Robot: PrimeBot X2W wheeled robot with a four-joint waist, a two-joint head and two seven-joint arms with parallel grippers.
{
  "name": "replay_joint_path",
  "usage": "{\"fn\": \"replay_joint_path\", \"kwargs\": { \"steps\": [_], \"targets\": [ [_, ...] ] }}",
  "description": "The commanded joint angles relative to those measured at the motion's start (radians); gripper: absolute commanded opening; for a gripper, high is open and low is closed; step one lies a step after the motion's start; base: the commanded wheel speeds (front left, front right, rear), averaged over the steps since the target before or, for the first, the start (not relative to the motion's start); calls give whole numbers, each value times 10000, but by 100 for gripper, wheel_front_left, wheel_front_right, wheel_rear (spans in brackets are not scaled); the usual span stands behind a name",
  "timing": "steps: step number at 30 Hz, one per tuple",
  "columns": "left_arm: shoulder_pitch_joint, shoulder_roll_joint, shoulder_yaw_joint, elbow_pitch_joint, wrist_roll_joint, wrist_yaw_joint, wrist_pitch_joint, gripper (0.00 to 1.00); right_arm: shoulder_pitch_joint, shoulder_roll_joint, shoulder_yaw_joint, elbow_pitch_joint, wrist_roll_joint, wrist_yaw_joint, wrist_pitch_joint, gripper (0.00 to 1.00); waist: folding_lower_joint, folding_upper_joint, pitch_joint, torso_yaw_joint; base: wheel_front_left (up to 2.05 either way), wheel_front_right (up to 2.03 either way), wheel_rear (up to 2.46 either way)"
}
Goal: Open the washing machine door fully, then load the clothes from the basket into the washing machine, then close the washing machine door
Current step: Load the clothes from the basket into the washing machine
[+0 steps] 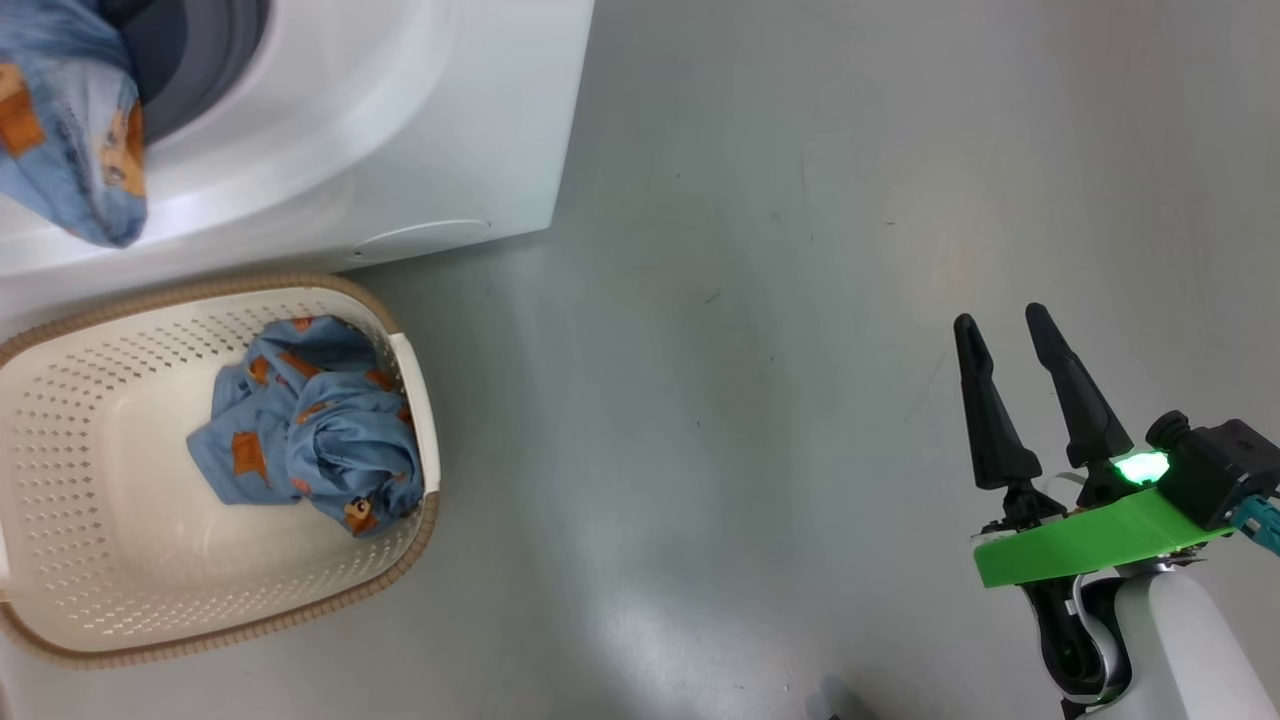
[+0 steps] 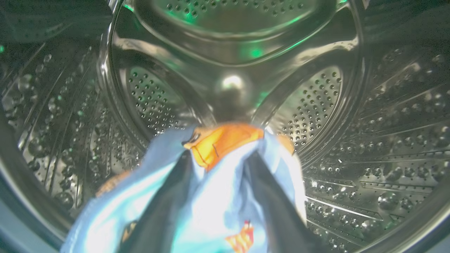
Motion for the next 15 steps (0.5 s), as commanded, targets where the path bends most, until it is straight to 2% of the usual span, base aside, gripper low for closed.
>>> {"fn": "replay_joint_path", "kwargs": {
  "steps": [1,15],
  "targets": [
    [101,508,188,-218,102,-14,-51,100,-34,-25,220,-223,-47,27,-48,100,0,-1,8,7,0,0,0],
    [428,171,478,199,200,-25,-51,100,-118,-66,169,-221,-60,27,-48,100,0,-1,59,165,0,0,0]
  ]
}}
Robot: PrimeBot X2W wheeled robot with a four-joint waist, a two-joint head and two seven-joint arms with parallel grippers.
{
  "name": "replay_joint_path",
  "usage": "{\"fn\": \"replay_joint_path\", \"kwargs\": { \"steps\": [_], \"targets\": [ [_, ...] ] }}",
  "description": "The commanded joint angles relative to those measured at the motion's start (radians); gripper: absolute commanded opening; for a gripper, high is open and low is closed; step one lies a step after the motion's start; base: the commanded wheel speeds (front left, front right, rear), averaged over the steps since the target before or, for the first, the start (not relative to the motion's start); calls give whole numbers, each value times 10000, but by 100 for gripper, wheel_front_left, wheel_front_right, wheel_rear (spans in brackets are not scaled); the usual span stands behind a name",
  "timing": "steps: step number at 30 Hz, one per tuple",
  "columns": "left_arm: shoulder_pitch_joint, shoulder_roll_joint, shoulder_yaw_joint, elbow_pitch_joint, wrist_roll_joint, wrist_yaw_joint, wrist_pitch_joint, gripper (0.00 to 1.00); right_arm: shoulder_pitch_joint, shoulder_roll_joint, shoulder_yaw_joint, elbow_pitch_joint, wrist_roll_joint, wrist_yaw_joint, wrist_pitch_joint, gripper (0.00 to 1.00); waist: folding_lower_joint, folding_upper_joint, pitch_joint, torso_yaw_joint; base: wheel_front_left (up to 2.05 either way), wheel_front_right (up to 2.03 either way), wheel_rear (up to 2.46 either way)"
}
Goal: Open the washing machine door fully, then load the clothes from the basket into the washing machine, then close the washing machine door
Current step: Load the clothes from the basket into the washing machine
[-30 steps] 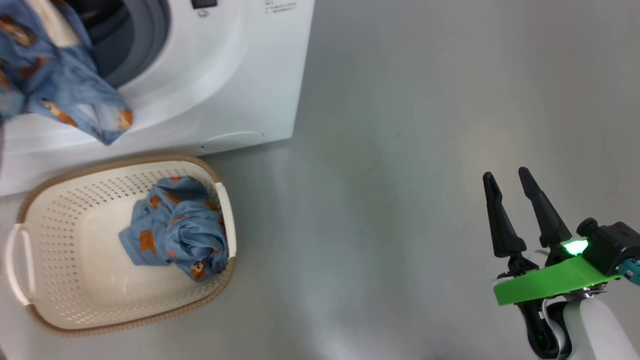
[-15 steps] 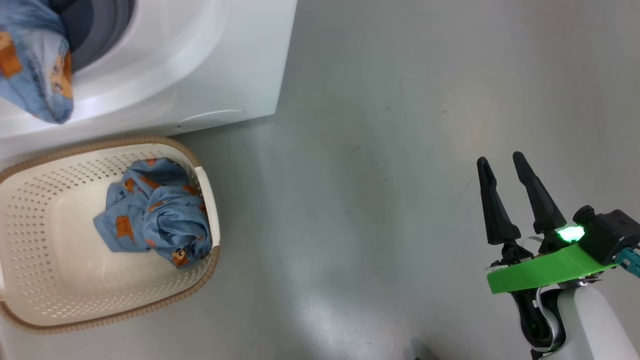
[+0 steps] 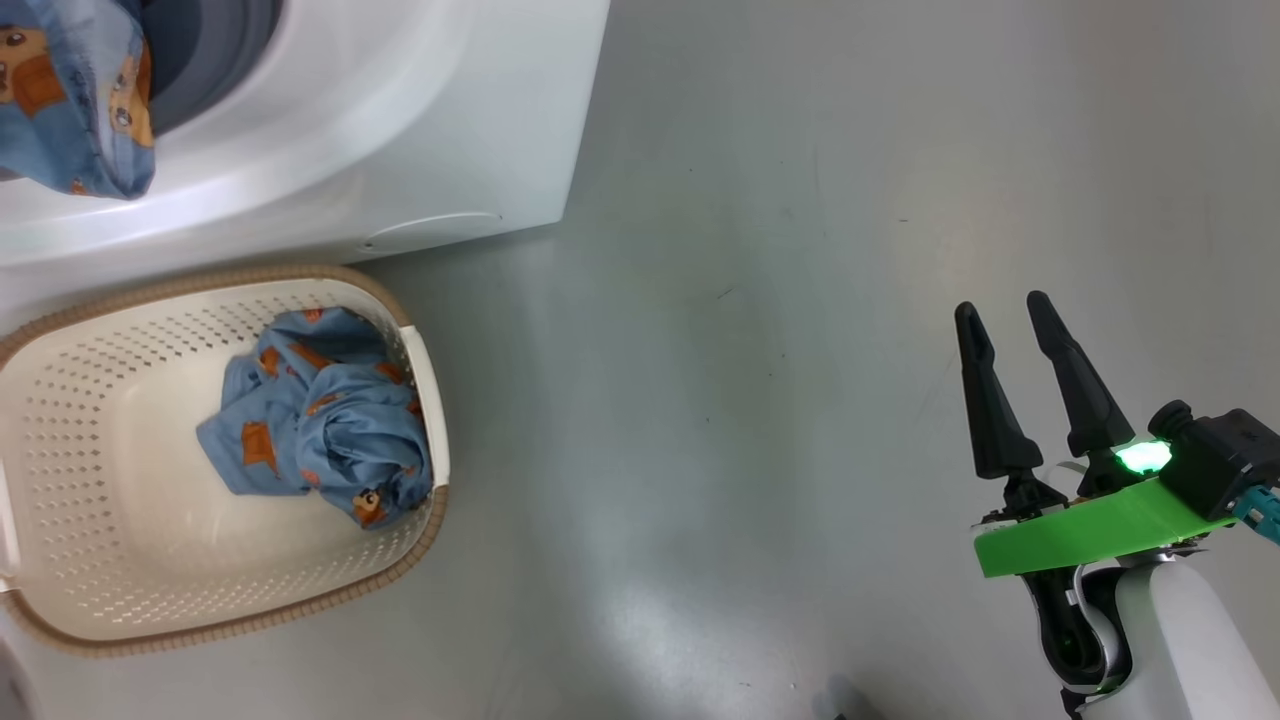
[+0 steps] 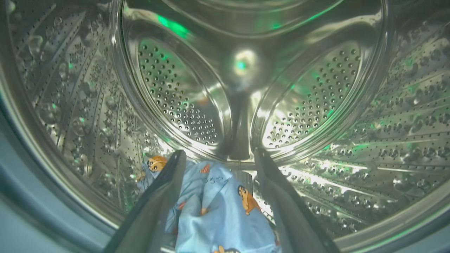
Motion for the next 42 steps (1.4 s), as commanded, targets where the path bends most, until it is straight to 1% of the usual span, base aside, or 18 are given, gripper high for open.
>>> {"fn": "replay_joint_path", "kwargs": {
  "steps": [1,11,18,24,28,30,31,35,42],
  "targets": [
    [294,429,101,-221,-72,-23,-51,100,53,-80,168,-226,-58,27,-48,100,0,0,-21,35,0,0,0],
    [1425,-65,-279,-384,-236,-24,-51,100,119,-193,87,-230,-99,27,-48,100,0,0,-215,340,0,0,0],
    [2642,-490,-356,-997,-181,-24,-51,100,187,-332,9,-268,-144,27,-48,100,0,0,-389,711,0,0,0],
    [4012,-835,-195,-1917,-76,-24,-51,100,288,-474,-9,-245,-152,27,-48,100,0,0,-565,1001,0,0,0],
    [4992,-999,-150,-2675,306,-24,-51,100,344,-573,-14,-227,-147,27,-48,100,0,0,-649,1177,0,0,0],
    [5500,-1115,-115,-3065,445,-24,-51,100,369,-606,-12,-217,-142,27,-48,100,0,0,-693,1231,0,0,0],
    [5500,-1115,-115,-3065,445,-24,-51,100,369,-606,-12,-217,-142,27,-48,100,0,0,-693,1231,0,0,0],
    [6523,-1417,81,-3922,565,-24,-51,100,431,-682,-18,-190,-129,27,-48,100,0,0,-802,1319,0,0,0],
    [8015,-1787,342,-5257,713,-25,-51,100,606,-809,-36,-186,-120,27,-48,100,0,0,-969,1428,0,0,0]
  ]
}}
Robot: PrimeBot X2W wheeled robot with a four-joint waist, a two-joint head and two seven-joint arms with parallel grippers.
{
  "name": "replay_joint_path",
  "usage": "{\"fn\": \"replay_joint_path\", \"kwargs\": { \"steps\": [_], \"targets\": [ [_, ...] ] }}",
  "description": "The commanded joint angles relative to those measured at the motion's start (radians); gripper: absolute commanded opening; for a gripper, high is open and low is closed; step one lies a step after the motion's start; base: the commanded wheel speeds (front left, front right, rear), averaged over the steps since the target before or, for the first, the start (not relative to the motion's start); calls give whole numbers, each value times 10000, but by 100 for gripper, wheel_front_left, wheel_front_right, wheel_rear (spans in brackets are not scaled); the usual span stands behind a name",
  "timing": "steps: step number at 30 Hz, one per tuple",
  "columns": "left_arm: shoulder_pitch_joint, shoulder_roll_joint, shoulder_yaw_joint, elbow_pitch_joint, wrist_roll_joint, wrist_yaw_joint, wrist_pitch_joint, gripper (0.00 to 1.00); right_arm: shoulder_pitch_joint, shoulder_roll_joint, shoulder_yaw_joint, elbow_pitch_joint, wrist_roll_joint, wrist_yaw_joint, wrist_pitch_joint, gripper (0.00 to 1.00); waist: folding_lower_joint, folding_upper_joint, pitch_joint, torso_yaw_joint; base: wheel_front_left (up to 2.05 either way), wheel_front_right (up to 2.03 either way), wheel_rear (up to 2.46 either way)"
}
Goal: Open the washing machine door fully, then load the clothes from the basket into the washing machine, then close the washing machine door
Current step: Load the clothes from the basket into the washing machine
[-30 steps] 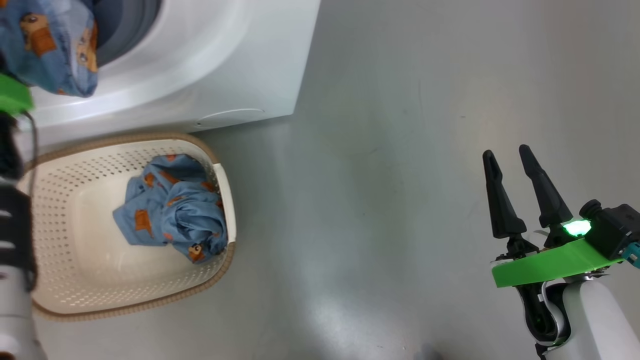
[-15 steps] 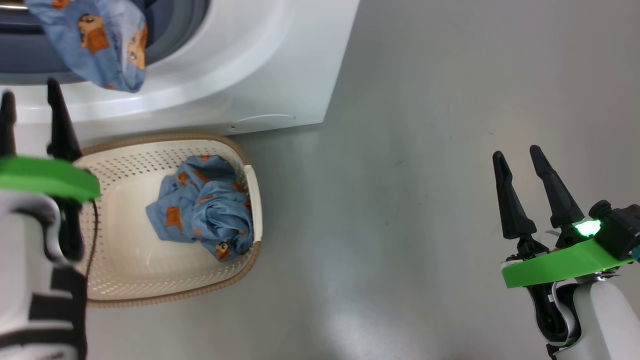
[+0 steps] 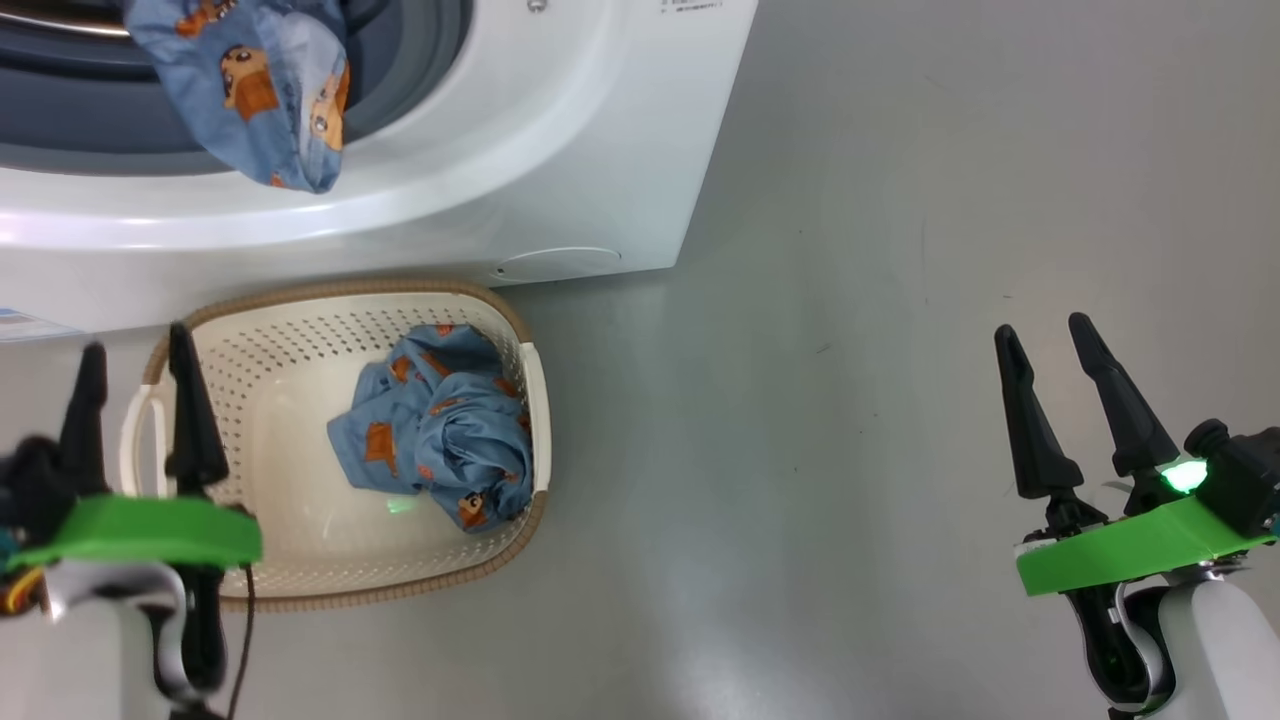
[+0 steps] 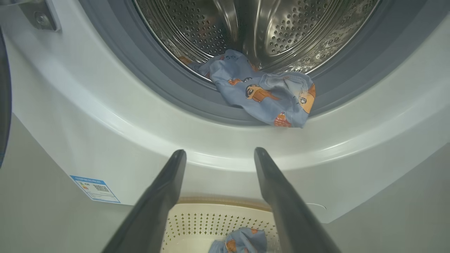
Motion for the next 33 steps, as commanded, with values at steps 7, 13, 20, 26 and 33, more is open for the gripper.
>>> {"fn": "replay_joint_path", "kwargs": {
  "steps": [7,13,20,26,33],
  "targets": [
    [1366,-26,368,-1430,257,-15,-53,100,281,-203,188,-207,-16,27,-48,100,0,0,-33,-12,0,0,0],
    [1983,-203,518,-2142,396,-15,-53,100,222,-181,161,-208,-13,27,-48,100,0,0,-3,-78,0,0,0],
    [1887,-278,415,-2165,478,-15,-53,100,188,-136,144,-212,-10,27,-48,100,0,0,70,-125,0,0,0],
    [999,-79,-64,-1613,383,-15,-53,100,96,-67,112,-244,-20,27,-48,100,0,0,267,-127,0,0,0],
    [-157,100,-387,-842,183,-15,-53,100,-41,5,124,-283,-28,27,-48,100,0,0,481,-175,0,0,0]
  ]
}}
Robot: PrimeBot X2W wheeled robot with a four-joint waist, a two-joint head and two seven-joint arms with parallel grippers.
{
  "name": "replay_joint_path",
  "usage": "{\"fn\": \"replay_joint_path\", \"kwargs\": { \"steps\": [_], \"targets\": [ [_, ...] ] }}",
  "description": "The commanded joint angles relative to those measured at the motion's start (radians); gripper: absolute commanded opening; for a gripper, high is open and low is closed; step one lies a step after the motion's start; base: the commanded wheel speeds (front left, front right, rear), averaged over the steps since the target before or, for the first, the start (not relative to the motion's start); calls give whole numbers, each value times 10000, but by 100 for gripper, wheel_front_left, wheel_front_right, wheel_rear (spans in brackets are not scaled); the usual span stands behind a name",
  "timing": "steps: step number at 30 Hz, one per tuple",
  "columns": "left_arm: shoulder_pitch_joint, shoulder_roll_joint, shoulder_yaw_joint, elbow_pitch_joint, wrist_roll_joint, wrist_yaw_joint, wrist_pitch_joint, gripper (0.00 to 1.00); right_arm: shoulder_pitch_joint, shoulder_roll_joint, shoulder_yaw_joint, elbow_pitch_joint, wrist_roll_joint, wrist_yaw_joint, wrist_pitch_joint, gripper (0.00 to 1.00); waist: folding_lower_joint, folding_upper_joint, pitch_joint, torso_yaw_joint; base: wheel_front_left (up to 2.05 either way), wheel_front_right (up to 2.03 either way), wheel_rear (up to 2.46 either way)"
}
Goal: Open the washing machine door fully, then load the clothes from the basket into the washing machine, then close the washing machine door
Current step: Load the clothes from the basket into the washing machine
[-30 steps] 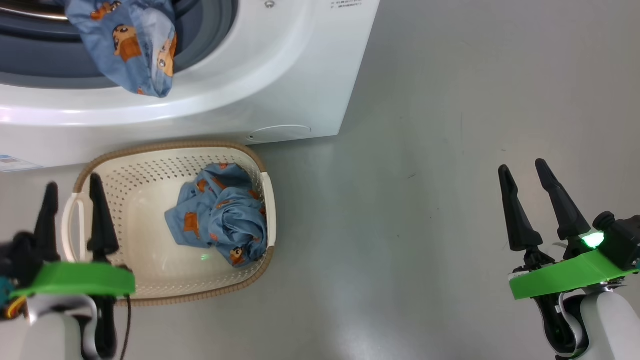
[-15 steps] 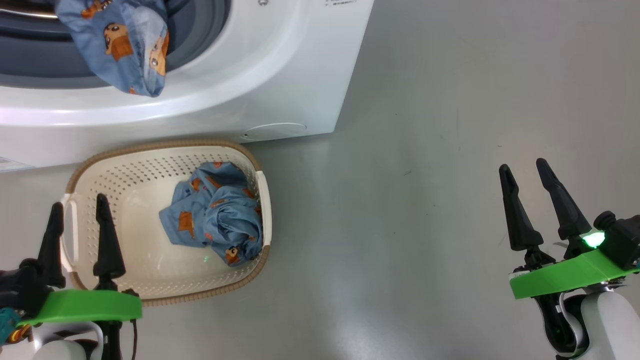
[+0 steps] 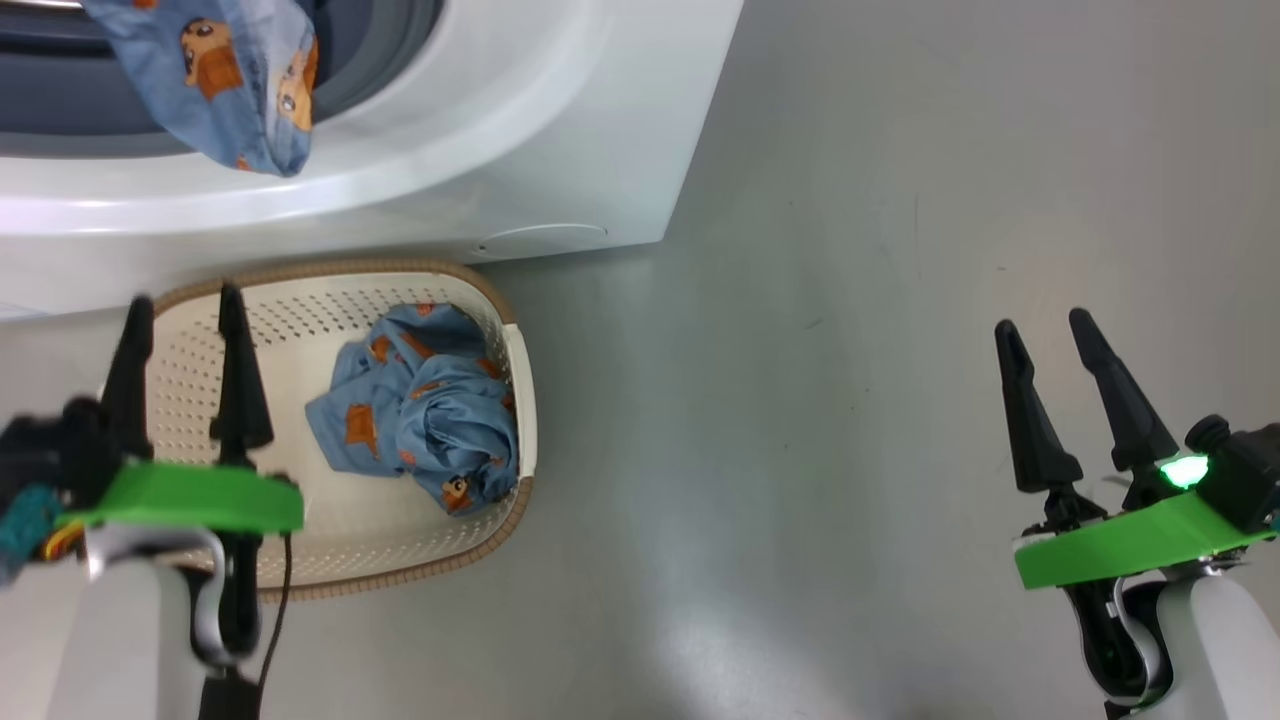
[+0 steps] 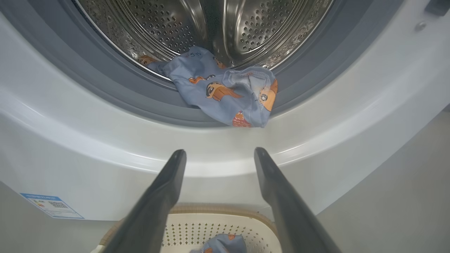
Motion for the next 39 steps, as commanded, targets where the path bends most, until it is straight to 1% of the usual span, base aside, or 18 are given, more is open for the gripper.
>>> {"fn": "replay_joint_path", "kwargs": {
  "steps": [1,14,24,25,26,27,28,29,32,39],
  "targets": [
    [-325,332,179,6,-9,-15,-53,100,-62,-45,160,-258,-28,27,-48,100,0,0,88,-26,0,0,0],
    [-2978,845,-679,2344,-11,-15,-53,100,-414,128,314,-270,-17,27,-48,100,0,0,570,-276,0,0,0],
    [-3891,1046,-855,3412,15,-15,-53,100,-426,214,371,-257,-18,27,-48,100,0,0,597,-514,0,0,0],
    [-3943,1060,-858,3484,22,-15,-53,91,-425,216,372,-255,-18,27,-48,100,0,0,590,-532,0,0,0],
    [-3992,1075,-859,3548,27,-15,-53,72,-423,220,371,-257,-20,27,-48,100,0,0,583,-548,0,0,0],
    [-4037,1096,-874,3621,44,-15,-53,36,-418,225,369,-261,-22,27,-48,100,0,0,577,-560,0,0,0],
    [-4083,1124,-892,3701,74,-15,-53,10,-412,229,366,-265,-23,27,-48,100,0,0,572,-569,0,0,0],
    [-4130,1149,-897,3775,88,-15,-53,0,-403,232,366,-269,-24,27,-48,100,0,0,566,-578,0,0,0],
    [-4271,1210,-909,3922,119,-15,-53,0,-378,239,369,-286,-27,27,-48,100,0,0,566,-596,0,0,0],
    [-4780,1426,-585,3510,108,-15,-53,0,-358,345,325,-315,-35,27,-48,100,0,0,630,-605,0,0,0]
  ]
}}
